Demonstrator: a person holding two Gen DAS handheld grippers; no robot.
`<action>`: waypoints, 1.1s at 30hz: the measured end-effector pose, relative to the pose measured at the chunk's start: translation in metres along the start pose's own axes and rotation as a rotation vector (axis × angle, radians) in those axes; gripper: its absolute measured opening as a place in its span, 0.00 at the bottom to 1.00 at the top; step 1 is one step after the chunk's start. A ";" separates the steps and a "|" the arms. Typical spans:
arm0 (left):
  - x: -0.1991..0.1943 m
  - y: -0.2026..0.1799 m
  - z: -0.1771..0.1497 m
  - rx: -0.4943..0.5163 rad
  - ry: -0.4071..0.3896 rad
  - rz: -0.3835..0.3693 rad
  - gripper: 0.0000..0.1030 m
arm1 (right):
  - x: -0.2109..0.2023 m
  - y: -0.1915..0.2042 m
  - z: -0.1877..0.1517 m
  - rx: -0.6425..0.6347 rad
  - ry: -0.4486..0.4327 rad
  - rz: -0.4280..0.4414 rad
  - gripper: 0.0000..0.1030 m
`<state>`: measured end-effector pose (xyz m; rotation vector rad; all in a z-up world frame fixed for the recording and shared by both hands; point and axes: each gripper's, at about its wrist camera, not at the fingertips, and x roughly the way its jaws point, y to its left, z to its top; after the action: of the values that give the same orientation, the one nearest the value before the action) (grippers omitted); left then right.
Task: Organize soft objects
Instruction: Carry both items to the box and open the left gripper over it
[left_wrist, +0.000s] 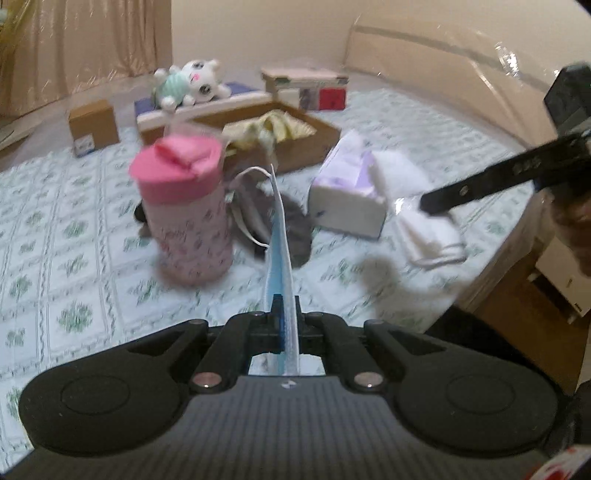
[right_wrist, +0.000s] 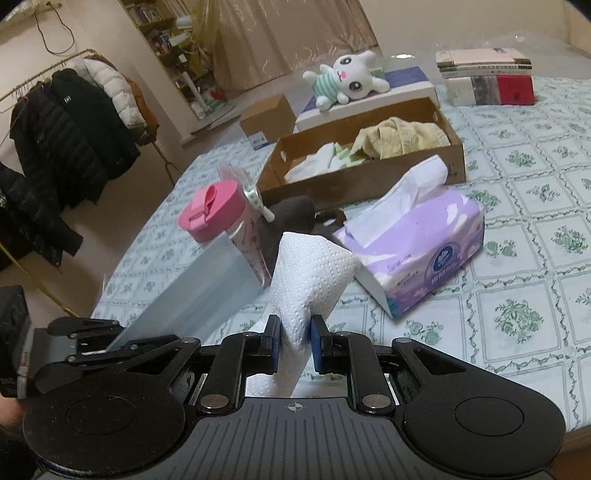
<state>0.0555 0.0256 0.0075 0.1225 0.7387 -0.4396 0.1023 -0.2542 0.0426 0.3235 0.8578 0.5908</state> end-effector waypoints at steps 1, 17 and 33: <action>-0.002 -0.001 0.005 0.002 -0.011 -0.007 0.00 | -0.002 0.000 0.001 0.000 -0.007 -0.001 0.17; -0.025 0.017 0.110 -0.015 -0.176 -0.071 0.00 | -0.031 0.003 0.038 -0.038 -0.102 -0.016 0.17; -0.014 0.057 0.225 0.098 -0.213 0.021 0.00 | -0.026 -0.007 0.129 -0.149 -0.180 -0.046 0.17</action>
<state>0.2115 0.0234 0.1798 0.1722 0.5068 -0.4605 0.1927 -0.2803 0.1355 0.2171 0.6426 0.5703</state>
